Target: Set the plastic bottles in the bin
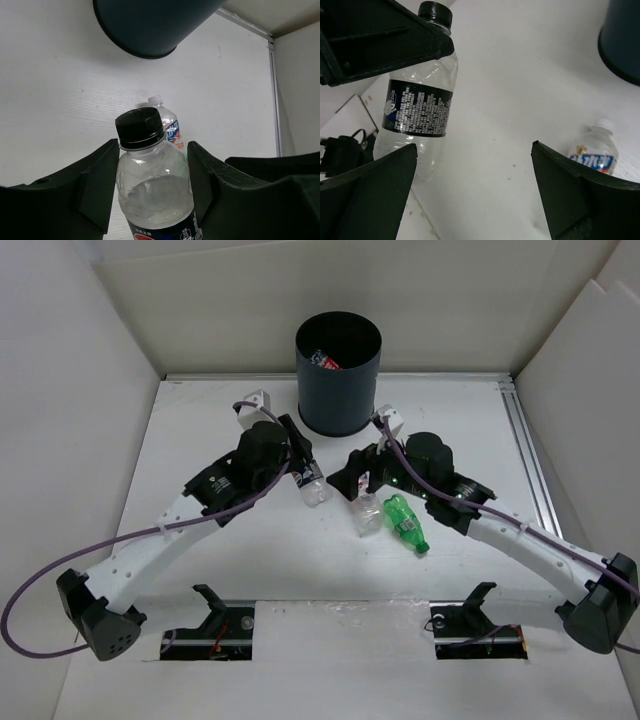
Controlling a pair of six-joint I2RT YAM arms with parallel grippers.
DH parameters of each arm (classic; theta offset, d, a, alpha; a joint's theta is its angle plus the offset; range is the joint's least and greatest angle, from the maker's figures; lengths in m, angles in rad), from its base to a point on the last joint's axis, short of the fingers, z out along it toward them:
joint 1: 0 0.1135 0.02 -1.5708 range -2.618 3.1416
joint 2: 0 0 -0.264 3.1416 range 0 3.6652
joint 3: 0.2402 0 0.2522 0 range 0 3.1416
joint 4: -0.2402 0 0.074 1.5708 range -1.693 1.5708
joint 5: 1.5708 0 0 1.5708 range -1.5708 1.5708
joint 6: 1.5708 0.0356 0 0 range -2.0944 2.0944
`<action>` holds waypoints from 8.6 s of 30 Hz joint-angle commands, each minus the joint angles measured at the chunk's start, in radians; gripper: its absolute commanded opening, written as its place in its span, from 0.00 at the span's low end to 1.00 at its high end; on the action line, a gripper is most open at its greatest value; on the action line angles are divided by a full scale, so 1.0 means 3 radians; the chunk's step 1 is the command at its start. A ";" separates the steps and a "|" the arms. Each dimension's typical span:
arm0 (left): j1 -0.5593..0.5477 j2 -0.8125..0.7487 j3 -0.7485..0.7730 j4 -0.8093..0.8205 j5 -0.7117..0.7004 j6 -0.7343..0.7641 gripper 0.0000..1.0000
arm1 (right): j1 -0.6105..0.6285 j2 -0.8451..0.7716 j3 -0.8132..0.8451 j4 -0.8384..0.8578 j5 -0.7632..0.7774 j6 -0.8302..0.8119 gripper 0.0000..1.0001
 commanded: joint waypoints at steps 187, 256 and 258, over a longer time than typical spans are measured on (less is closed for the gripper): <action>-0.0028 -0.0720 0.0088 -0.0216 -0.0367 0.0222 1.00 | -0.1112 0.3803 0.5159 0.0050 0.1216 0.0313 1.00; 0.0033 -0.0596 -0.0858 0.0162 0.0522 0.0089 1.00 | -0.0560 0.0316 -0.0860 -0.0180 0.0506 0.0788 0.00; 0.0033 -0.0637 -0.0965 0.0351 0.0690 0.0134 1.00 | -0.0560 0.0132 -0.0809 -0.0180 0.0506 0.0824 0.00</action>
